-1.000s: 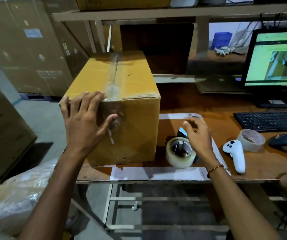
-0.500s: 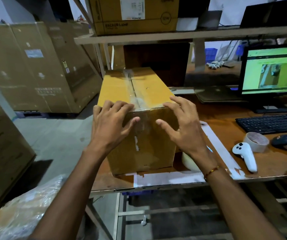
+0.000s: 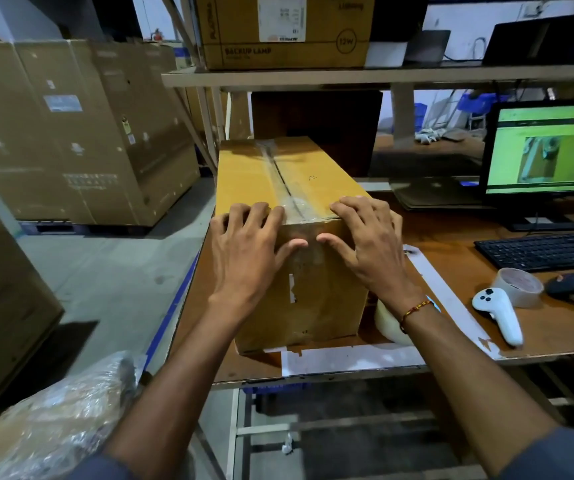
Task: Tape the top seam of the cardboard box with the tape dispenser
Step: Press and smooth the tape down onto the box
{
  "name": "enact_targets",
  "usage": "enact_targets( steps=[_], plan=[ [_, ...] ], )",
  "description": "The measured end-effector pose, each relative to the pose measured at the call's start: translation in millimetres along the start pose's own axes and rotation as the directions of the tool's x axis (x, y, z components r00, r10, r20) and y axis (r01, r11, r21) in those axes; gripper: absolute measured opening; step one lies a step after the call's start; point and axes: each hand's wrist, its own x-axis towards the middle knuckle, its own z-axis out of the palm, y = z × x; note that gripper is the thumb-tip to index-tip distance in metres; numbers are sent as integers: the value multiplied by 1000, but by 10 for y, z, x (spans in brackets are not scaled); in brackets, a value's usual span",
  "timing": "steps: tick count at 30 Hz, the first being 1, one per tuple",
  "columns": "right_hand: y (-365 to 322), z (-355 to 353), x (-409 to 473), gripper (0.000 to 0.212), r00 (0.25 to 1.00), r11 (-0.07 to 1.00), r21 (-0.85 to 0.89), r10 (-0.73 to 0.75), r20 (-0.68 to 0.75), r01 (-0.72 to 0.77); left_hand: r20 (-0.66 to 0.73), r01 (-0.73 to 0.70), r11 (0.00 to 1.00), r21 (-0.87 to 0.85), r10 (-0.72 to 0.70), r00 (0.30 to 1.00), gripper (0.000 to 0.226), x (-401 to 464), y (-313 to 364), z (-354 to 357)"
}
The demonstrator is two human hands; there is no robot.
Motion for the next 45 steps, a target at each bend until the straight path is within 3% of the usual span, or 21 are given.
enact_targets(
  steps=[6, 13, 22, 25, 28, 33, 37, 39, 41, 45],
  plan=[
    [69, -58, 17, 76, 995, 996, -43, -82, 59, 84, 101, -75, 997, -2, 75, 992, 85, -43, -117, -29],
    [-237, 26, 89, 78, 998, 985, -163, 44, -53, -52, 133, -94, 996, -2, 94, 987, 89, -45, -131, -58],
    [-39, 48, 3, 90, 993, 966, -230, -113, 42, 119, 135, -75, 997, -33, 79, 988, 89, -78, -107, -87],
    [-14, -3, 23, 82, 994, 980, -169, -97, 39, 102, 120, -74, 996, -41, 79, 990, 84, -81, -90, -86],
    [-47, -37, 100, 61, 999, 997, -74, -27, -17, 26, 51, 22, 1000, -20, -21, 998, 76, -89, 9, -75],
    [89, -38, 95, 62, 996, 996, -32, -81, 43, 82, 17, 87, 996, 20, -87, 996, 75, -57, 100, -40],
    [223, -124, 97, 61, 980, 986, -7, -165, 108, 167, 42, 13, 996, -92, -9, 999, 74, -59, 33, -99],
    [219, -163, 111, 59, 977, 984, 15, -176, 120, 175, 51, -160, 982, -100, 166, 985, 73, -41, 46, -148],
    [212, -189, 105, 58, 976, 985, 27, -174, 131, 172, 131, -289, 949, -130, 305, 943, 64, 38, 79, -234],
    [194, -193, 88, 57, 976, 986, 35, -163, 144, 160, 404, -208, 955, -212, 279, 871, 61, 374, 71, -404]
  ],
)
